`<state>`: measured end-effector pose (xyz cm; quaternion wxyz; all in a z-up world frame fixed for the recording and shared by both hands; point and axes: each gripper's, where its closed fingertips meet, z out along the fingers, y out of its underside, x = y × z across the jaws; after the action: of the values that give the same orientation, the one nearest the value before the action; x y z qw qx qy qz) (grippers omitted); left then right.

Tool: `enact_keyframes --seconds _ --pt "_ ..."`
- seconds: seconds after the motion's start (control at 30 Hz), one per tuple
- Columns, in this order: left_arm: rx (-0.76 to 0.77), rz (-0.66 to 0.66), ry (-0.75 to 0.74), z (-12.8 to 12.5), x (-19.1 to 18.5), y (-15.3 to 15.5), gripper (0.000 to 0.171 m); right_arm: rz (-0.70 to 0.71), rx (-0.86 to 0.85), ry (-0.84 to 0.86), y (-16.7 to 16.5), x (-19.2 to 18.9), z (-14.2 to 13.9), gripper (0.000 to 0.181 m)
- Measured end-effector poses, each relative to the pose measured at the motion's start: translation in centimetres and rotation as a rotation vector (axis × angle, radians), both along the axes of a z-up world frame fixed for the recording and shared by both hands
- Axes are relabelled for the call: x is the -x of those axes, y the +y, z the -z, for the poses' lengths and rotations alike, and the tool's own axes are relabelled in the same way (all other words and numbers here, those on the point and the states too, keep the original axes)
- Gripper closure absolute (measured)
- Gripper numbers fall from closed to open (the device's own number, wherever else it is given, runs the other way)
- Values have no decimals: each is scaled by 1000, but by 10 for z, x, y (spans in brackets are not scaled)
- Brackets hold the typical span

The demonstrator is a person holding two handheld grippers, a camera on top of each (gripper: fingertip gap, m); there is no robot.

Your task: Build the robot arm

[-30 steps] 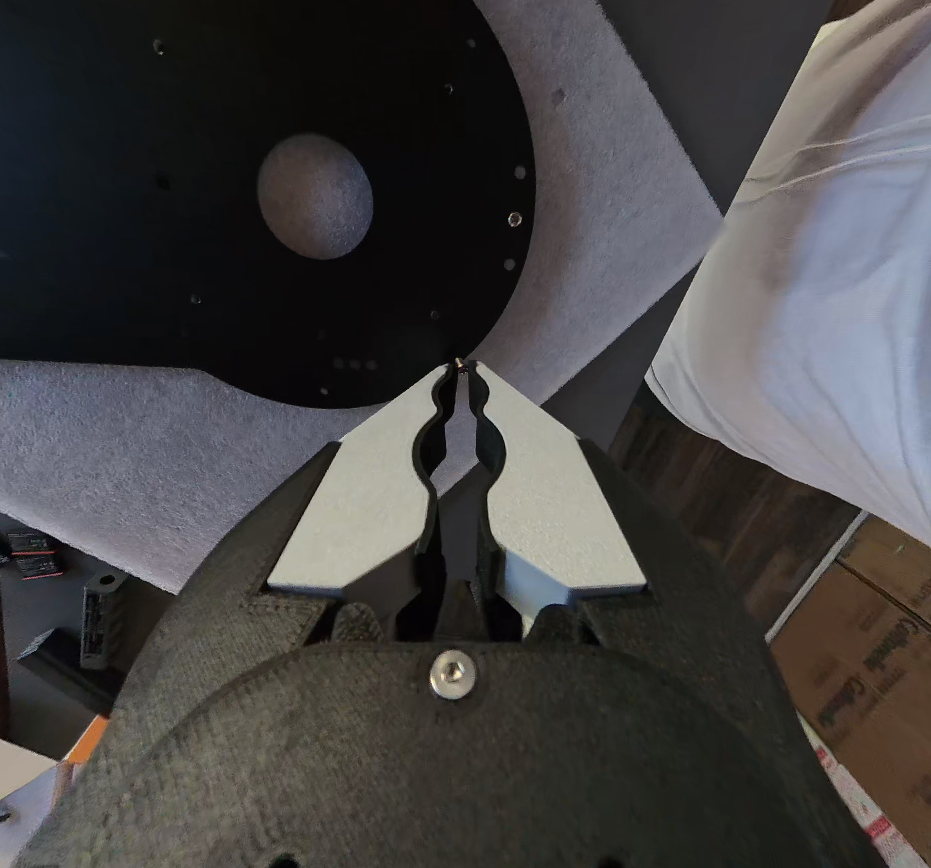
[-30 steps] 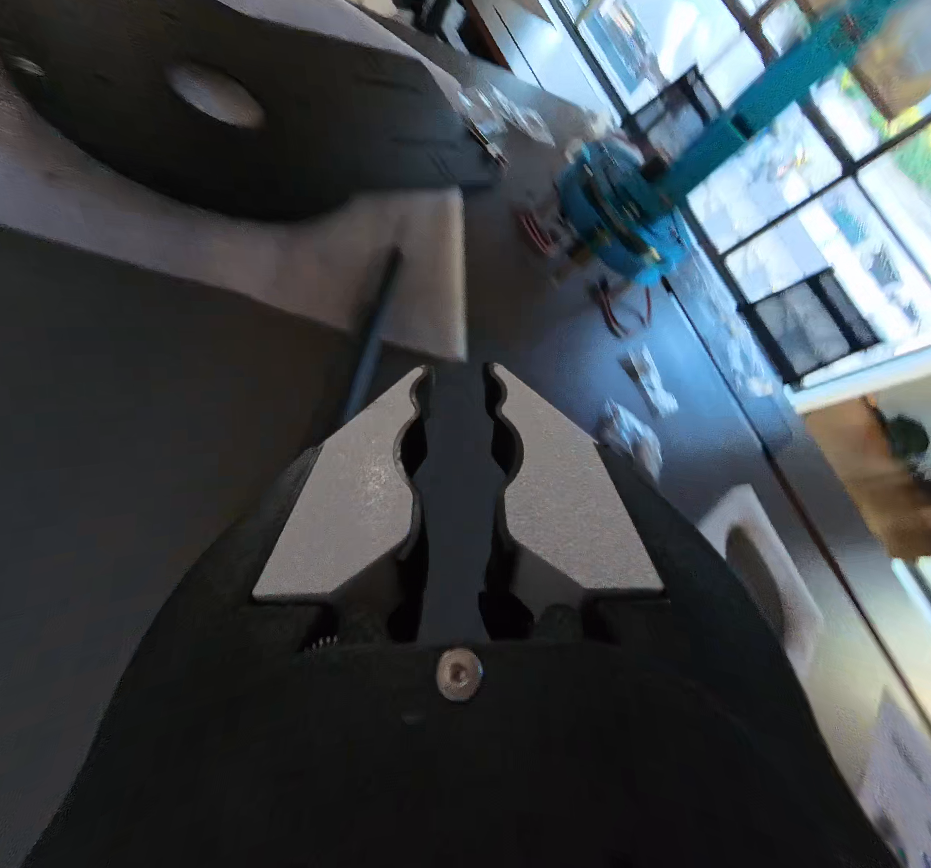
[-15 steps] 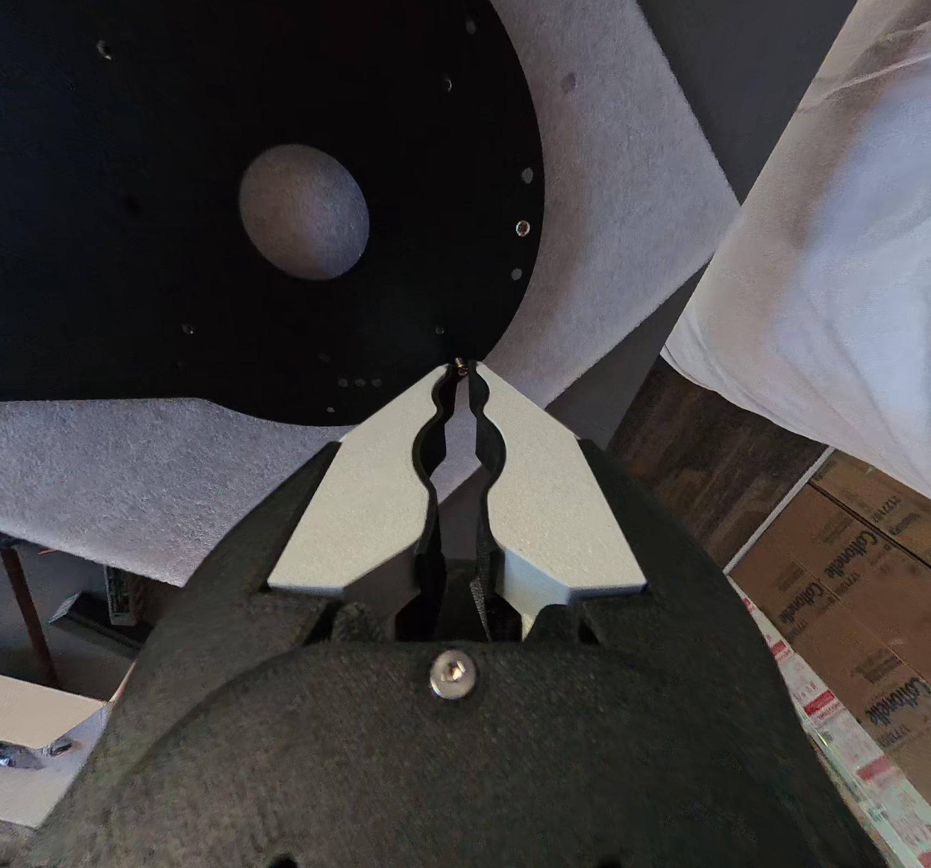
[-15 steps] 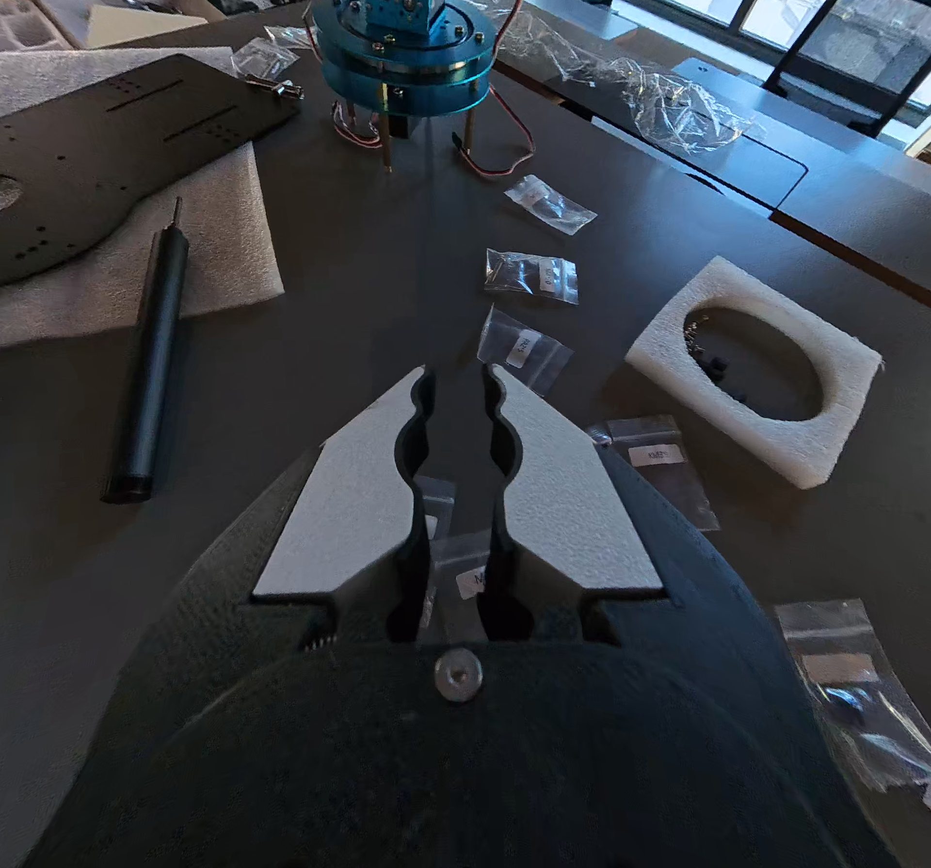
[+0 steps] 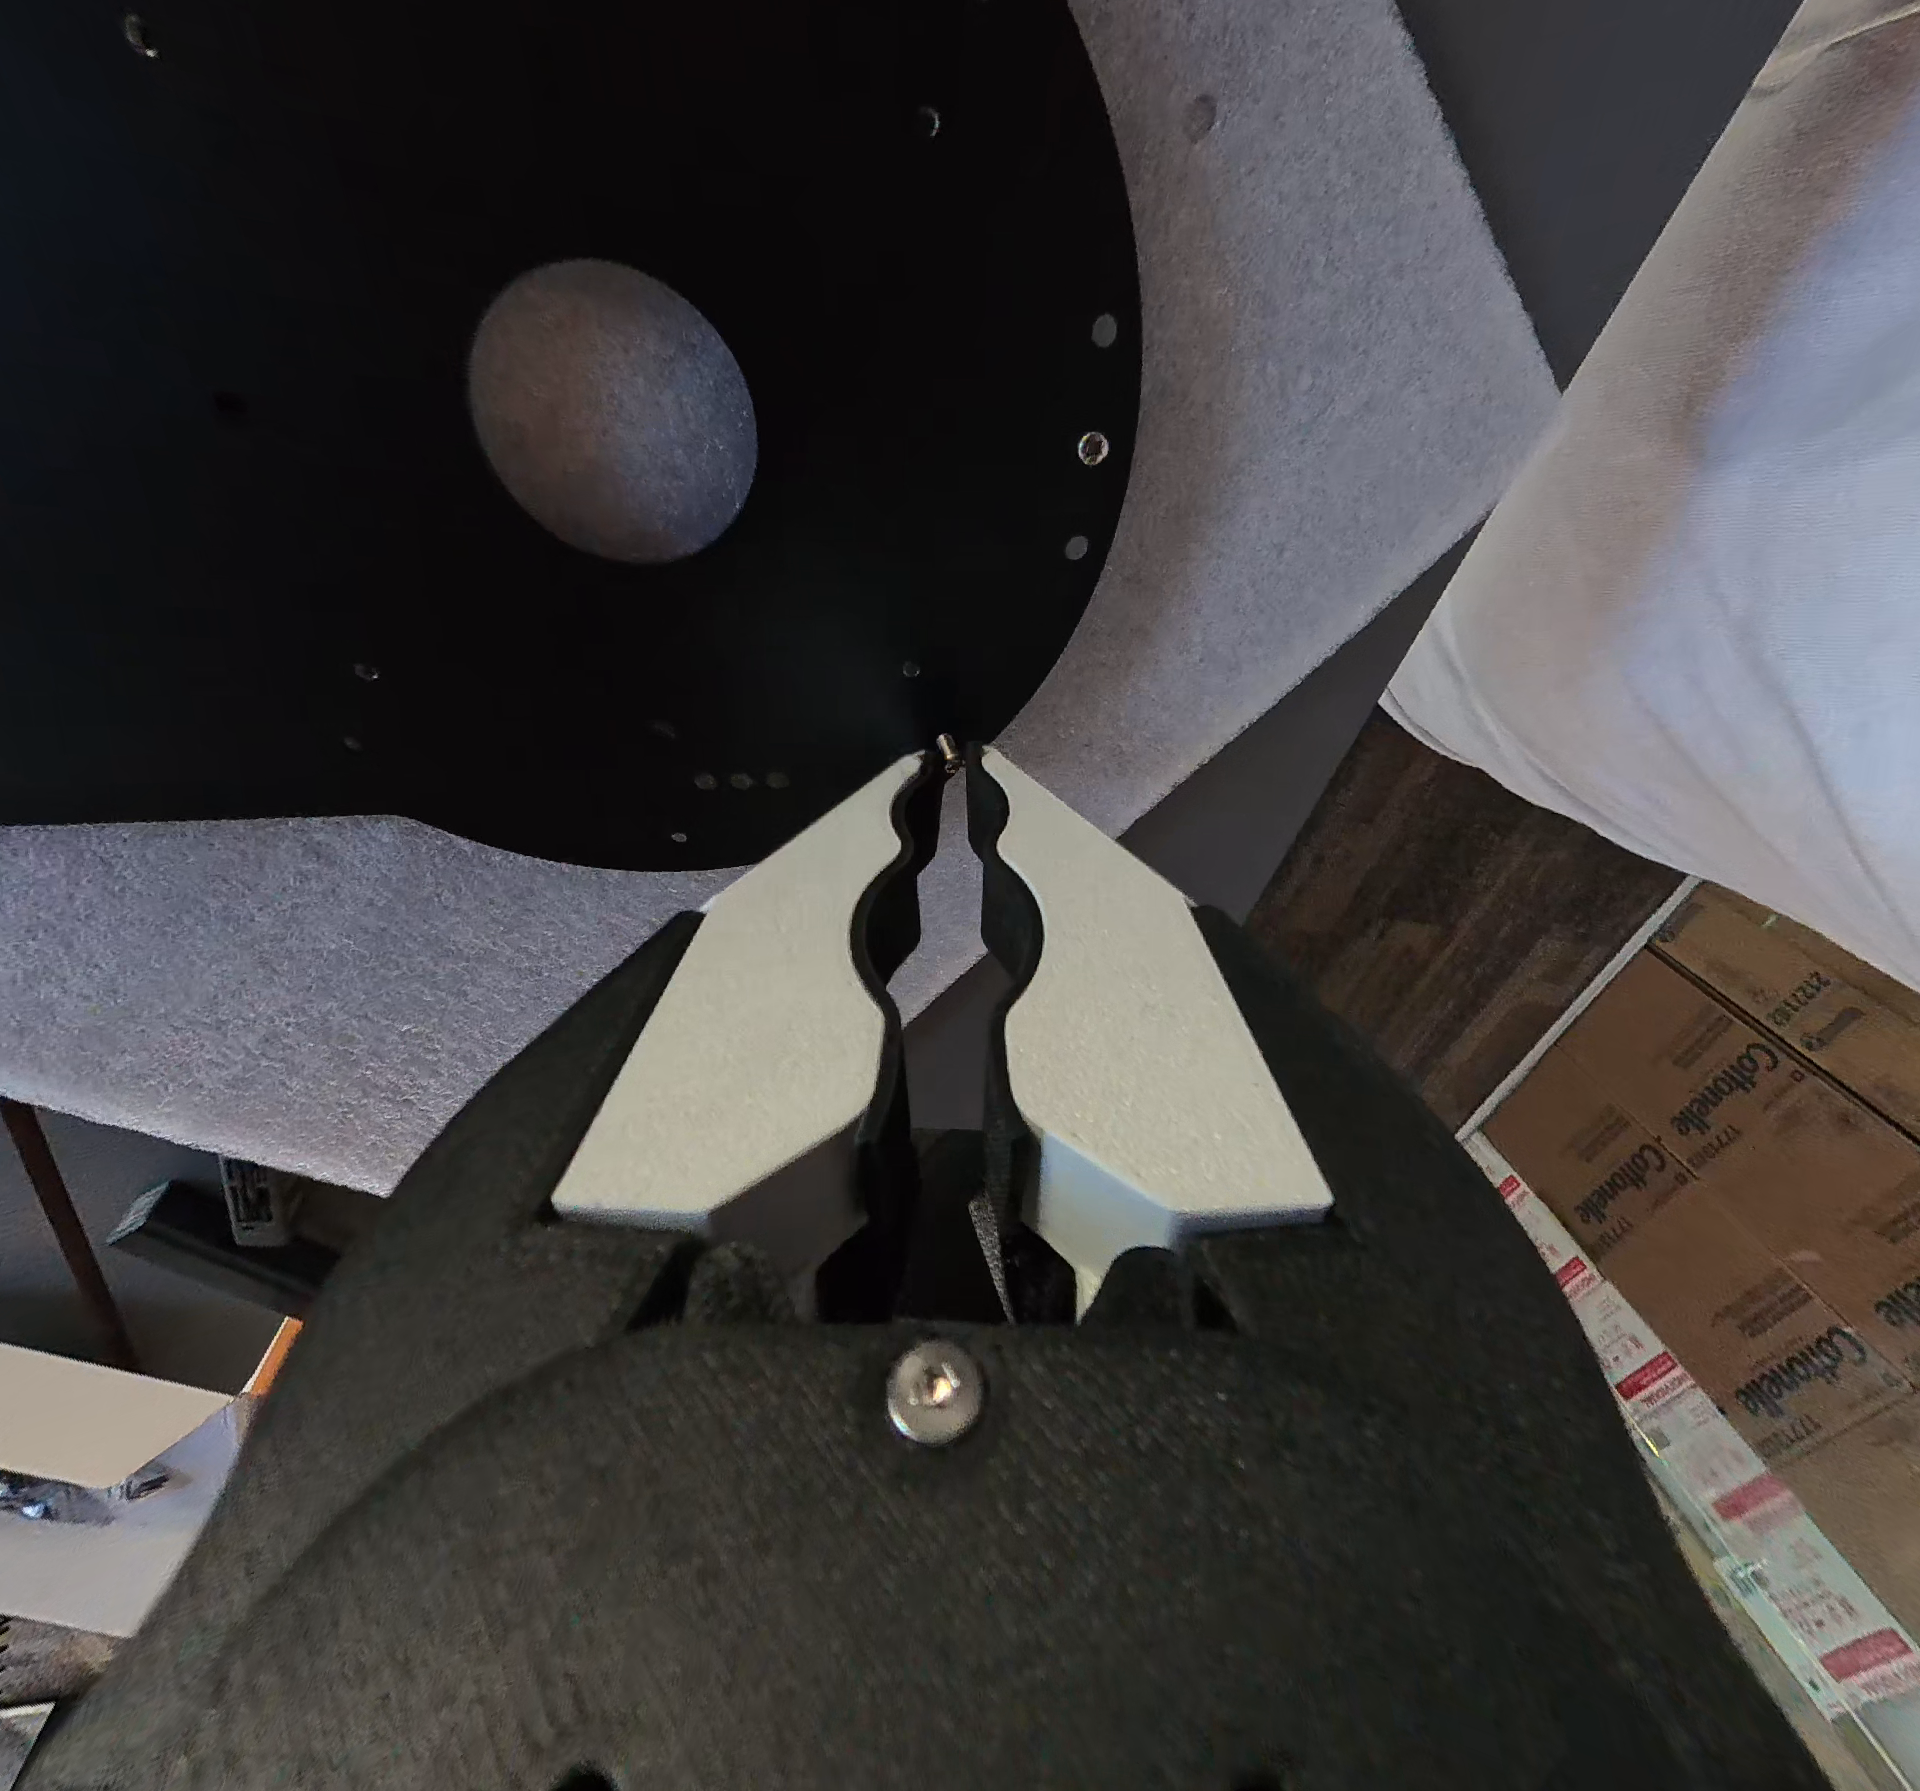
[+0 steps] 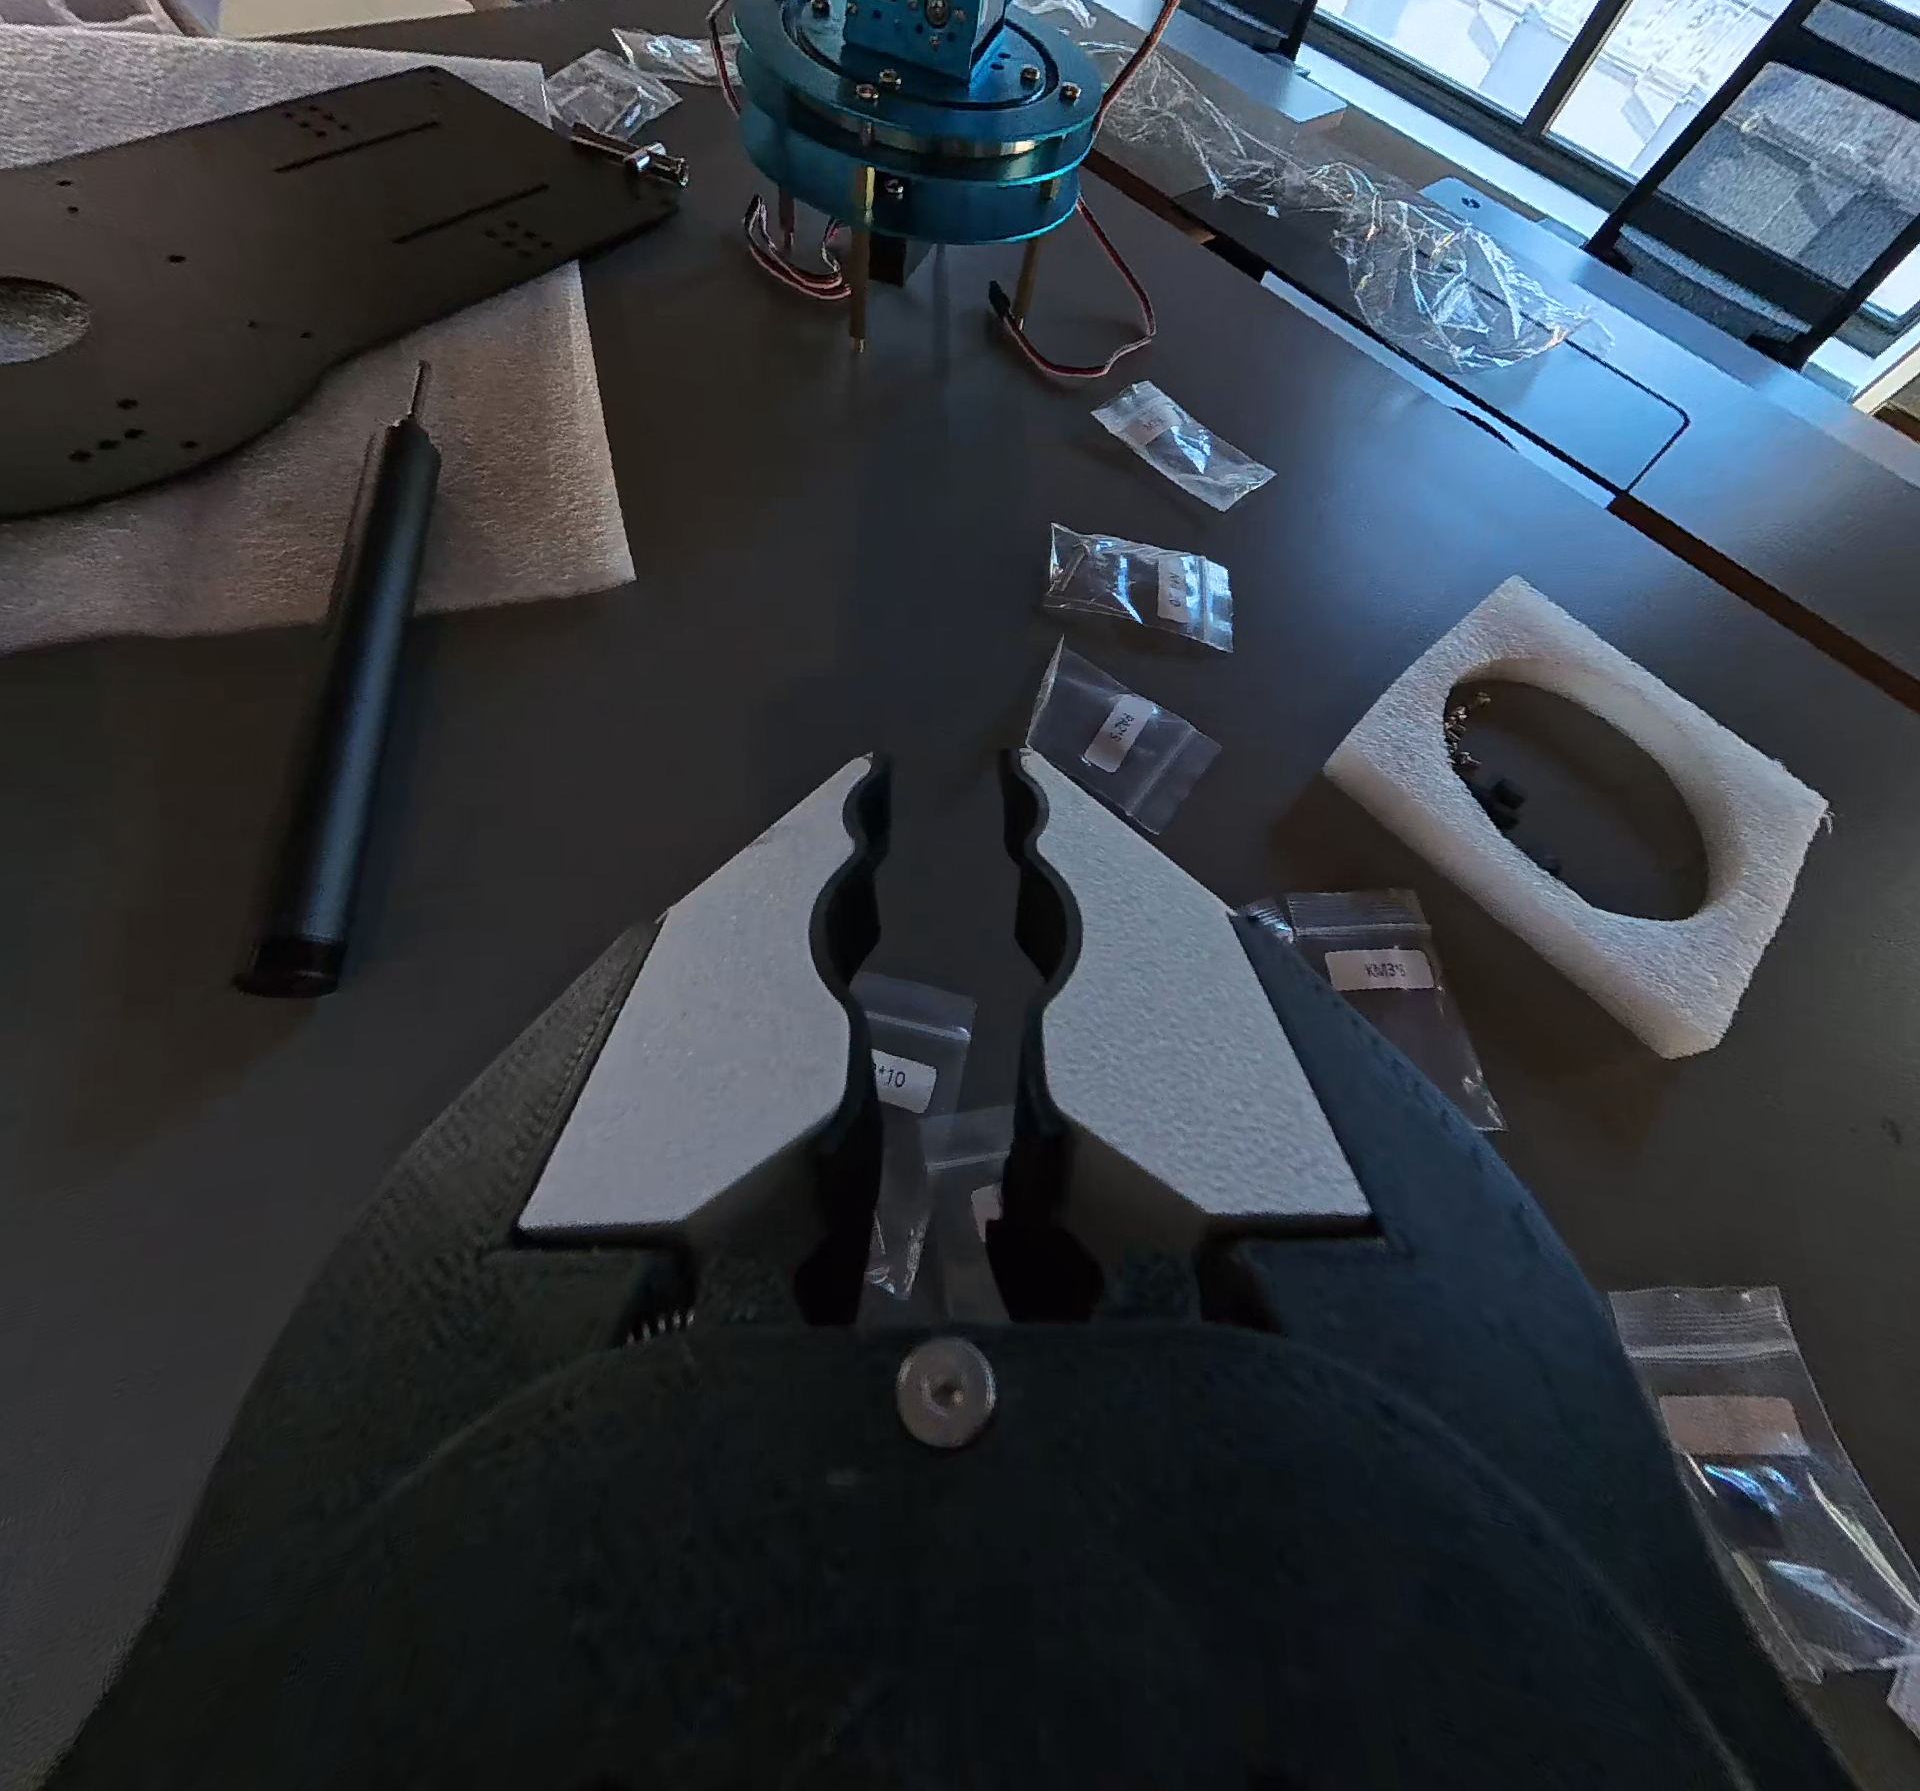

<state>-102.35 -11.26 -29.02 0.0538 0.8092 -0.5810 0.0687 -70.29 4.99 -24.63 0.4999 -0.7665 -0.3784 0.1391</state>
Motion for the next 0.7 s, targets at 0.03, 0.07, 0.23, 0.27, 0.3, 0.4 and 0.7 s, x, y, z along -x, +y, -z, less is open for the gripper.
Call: enact_keyframes --seconds 0.03,0.07,0.23,0.27,0.3,0.4,0.7 --pt "1 -1 -1 0 0 0 169 -2 0 -5 0 0 1 161" --pt "1 -4 -4 0 -1 0 169 -4 -2 -8 -1 1 1 161" --pt "1 -5 -1 1 0 0 169 -6 -7 -20 -1 1 2 161" --pt "0 -6 -3 1 -1 0 169 -7 -8 -20 -1 1 1 161" --pt "0 -9 -6 1 -1 1 169 -7 -10 -19 -1 1 1 161" --pt "5 -19 -16 2 -2 1 169 -12 -14 -16 -2 2 1 161" --pt "-14 -48 -29 1 -1 6 157 -26 -17 -37 -4 5 4 161"
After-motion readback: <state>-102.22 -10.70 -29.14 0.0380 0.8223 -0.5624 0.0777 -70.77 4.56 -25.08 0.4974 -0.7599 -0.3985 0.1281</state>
